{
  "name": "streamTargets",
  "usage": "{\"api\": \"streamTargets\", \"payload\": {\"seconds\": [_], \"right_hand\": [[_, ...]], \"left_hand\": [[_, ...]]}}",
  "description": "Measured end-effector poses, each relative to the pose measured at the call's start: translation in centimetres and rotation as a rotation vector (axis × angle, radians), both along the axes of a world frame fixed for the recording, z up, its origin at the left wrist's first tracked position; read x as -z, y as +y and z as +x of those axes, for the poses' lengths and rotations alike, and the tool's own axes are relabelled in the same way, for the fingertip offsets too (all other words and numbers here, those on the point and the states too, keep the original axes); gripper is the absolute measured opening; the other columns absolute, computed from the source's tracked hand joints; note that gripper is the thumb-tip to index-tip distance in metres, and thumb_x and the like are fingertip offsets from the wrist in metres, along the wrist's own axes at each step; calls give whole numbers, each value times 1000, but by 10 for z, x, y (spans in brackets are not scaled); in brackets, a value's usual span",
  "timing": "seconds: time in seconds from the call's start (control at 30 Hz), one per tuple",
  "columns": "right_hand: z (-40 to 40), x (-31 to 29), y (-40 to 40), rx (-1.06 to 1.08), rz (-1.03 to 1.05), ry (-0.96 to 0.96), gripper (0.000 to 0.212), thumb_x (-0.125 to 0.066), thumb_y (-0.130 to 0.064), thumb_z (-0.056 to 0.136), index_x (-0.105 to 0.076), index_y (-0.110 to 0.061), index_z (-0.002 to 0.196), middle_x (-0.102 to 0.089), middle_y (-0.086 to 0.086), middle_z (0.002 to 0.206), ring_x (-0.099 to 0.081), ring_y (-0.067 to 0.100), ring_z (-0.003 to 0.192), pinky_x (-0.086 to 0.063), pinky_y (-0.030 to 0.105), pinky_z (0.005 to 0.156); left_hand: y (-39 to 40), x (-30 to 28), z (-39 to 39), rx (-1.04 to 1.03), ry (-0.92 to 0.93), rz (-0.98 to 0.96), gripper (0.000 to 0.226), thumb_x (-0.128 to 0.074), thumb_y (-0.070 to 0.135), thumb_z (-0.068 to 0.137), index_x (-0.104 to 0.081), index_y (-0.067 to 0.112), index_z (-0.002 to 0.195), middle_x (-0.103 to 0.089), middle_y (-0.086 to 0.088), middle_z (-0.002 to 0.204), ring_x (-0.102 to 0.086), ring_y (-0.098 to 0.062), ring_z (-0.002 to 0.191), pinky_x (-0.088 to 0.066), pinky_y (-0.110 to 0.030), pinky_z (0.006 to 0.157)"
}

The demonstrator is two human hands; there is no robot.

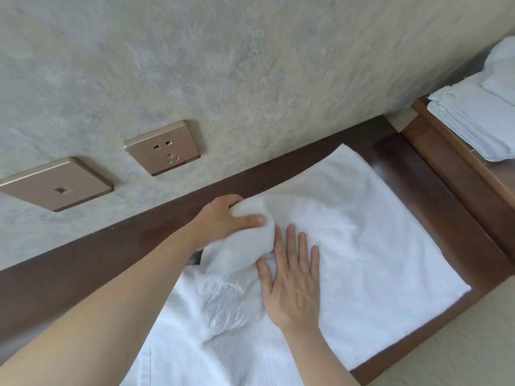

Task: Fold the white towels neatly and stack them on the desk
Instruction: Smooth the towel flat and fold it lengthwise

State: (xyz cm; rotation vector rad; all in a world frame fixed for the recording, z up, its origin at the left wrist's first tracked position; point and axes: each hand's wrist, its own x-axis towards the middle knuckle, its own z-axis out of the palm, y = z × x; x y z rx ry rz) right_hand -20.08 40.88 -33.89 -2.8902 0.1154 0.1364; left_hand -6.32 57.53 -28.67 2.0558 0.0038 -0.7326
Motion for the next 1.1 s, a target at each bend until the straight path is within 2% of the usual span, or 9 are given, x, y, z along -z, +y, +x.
{"api": "streamTargets", "payload": {"seconds": [0.23, 0.33, 0.43, 0.53, 0.6, 0.67, 0.77, 0.9, 1.1], "right_hand": [[-1, 2, 0, -20, -40, 17, 64, -6, -59, 105, -18, -29, 161, -6, 6, 169, -4, 26, 156, -16, 55, 123], [0, 2, 0, -16, -51, 12, 65, -8, -60, 105, -18, -28, 161, -7, 7, 169, -4, 27, 156, -16, 55, 123], [0, 2, 1, -19, -54, 13, 65, -11, -61, 104, -16, -30, 161, -7, 8, 169, -5, 30, 156, -16, 57, 123], [0, 0, 1, -28, -50, 0, 62, -18, -60, 104, -17, -34, 160, -10, 10, 168, -7, 35, 155, -15, 61, 121], [0, -1, 2, -50, -68, -3, 60, -25, -59, 103, -19, -37, 159, -11, 14, 168, -9, 41, 154, -13, 66, 119], [0, -1, 2, -67, -83, -5, 59, -28, -58, 103, -21, -40, 158, -11, 17, 167, -9, 45, 152, -12, 70, 117], [1, -1, 2, -96, -111, 15, 59, -22, -64, 103, -22, -41, 158, -10, 19, 167, -10, 49, 151, -11, 72, 116], [0, -2, 1, -103, -121, 15, 61, -18, -66, 102, -21, -41, 158, -8, 17, 168, -8, 48, 152, -10, 72, 116], [3, -5, 2, -76, -95, 81, 62, -13, -67, 101, -25, -43, 157, -8, 13, 169, -6, 42, 154, -8, 67, 119]], "left_hand": [[-1, -3, 26, 427, -490, 695, 68, -51, 87, 74, -53, 30, 112, -64, 9, 101, -62, -15, 96, -51, -35, 83], [-1, 6, 24, 456, -550, 773, 75, -41, 90, 75, -51, 27, 115, -65, 7, 104, -62, -16, 99, -49, -32, 81], [0, 6, 27, 342, -337, 756, 77, -33, 94, 73, -54, 28, 104, -62, 6, 96, -60, -20, 93, -44, -35, 78], [16, 7, 33, 155, -61, 526, 74, -37, 92, 75, -52, 20, 71, -54, 6, 69, -57, -18, 74, -40, -31, 69], [29, 9, 33, 125, 60, 387, 78, -46, 95, 67, -51, 17, 67, -53, 4, 64, -54, -15, 65, -39, -27, 65], [34, 10, 33, 95, 62, 318, 76, -57, 94, 60, -56, 20, 76, -60, 7, 74, -58, -12, 69, -41, -25, 66], [30, 8, 37, 165, -178, 476, 56, -66, 78, 71, -57, 27, 93, -61, 8, 91, -60, -14, 84, -45, -30, 69], [32, 12, 36, 298, -367, 668, 52, -52, 72, 87, -54, 30, 117, -61, 4, 103, -58, -21, 97, -45, -35, 80], [64, 8, 24, 20, -186, 380, 40, -55, 65, 90, -65, 28, 101, -64, 7, 85, -61, -11, 75, -42, -27, 63]]}}
